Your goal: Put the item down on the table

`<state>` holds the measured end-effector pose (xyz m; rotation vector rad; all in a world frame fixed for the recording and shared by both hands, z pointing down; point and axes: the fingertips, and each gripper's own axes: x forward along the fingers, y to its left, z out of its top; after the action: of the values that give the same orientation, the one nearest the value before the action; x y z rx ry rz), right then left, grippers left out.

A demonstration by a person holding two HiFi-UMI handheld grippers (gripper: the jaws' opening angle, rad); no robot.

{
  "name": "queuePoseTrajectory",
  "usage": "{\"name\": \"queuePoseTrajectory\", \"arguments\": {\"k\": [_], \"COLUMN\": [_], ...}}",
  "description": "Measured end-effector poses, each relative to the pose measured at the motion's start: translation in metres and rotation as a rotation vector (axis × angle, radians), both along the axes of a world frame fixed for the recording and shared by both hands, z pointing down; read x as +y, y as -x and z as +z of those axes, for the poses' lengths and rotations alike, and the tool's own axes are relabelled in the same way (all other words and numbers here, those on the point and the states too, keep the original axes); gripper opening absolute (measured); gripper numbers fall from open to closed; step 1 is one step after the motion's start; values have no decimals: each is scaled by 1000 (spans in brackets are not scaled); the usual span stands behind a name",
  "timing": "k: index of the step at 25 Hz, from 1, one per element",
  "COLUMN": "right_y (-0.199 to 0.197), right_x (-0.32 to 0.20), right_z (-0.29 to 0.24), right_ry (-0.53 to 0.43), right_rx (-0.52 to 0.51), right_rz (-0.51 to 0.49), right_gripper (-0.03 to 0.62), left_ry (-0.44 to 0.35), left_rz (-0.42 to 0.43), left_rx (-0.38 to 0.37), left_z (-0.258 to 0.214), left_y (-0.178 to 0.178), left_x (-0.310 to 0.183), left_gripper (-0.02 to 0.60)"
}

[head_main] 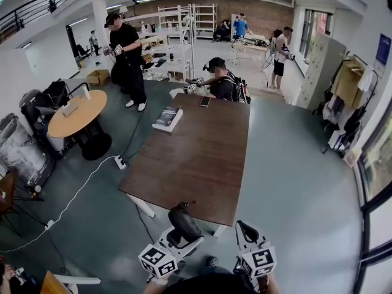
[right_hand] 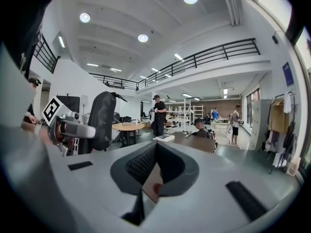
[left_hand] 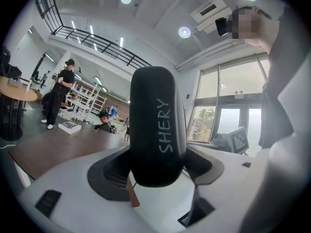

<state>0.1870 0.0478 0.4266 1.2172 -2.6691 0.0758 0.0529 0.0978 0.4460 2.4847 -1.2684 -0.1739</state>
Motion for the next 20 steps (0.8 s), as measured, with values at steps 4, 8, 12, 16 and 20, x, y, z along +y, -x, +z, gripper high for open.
{"name": "queuePoseTrajectory", "arguments": {"k": [4, 8, 12, 16, 20], "right_y": [-14, -18, -16, -20, -12], "right_x": [-21, -34, -50, -65, -73], "right_z": [4, 13, 12, 11, 16], "right_ry": [18, 22, 16, 20, 42], "right_rx": [-30, -42, -43, -53, -57], "right_rz": [-4, -56, -86, -102, -116], "right_gripper": [-14, -14, -14, -14, -14], "left_ry": [-6, 6, 9, 17, 39], "left_rz": [-11, -40, -73, -96, -119], "left_rx": [-10, -21, -27, -38, -45], "left_z": [0, 1, 0, 0, 3], "left_y": [-13, -21, -19, -22, -13], "left_x": [-16, -27, -37, -43, -44], "left_gripper": [337, 337, 337, 337, 337]}}
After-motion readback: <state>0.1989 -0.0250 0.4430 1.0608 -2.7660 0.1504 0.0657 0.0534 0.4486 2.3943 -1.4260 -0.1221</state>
